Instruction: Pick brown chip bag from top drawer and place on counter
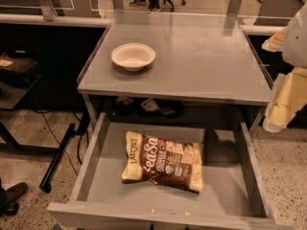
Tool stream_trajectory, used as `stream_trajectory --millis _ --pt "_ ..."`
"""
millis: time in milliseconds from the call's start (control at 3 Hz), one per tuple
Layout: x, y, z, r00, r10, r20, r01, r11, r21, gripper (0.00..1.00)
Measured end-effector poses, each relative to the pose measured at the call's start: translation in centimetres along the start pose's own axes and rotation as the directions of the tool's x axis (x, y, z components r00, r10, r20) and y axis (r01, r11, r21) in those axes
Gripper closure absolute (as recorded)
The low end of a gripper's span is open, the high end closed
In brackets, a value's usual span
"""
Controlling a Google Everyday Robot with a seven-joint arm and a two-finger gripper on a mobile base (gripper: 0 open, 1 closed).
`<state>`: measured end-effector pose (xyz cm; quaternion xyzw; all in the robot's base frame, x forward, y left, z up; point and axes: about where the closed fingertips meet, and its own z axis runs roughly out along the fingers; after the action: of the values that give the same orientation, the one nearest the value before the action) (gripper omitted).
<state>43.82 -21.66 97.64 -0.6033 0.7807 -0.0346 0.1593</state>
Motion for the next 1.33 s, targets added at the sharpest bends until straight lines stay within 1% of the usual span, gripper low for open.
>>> stream_trajectory --millis 333,667,1000,1333 --pt "0.0 0.0 0.0 1.0 0.0 0.0 0.0 1.0 0.0 0.0" --pt "-0.8 -0.6 0.2 1.0 0.021 0.019 -0.021 0.9995 0.023 0.0" --pt "-2.6 0.2 4.0 0.999 0.034 0.026 -0.034 0.9994 -0.012 0.0" --pt "-3.7 1.8 9.1 0.999 0.045 0.014 -0.044 0.9953 -0.087 0.0"
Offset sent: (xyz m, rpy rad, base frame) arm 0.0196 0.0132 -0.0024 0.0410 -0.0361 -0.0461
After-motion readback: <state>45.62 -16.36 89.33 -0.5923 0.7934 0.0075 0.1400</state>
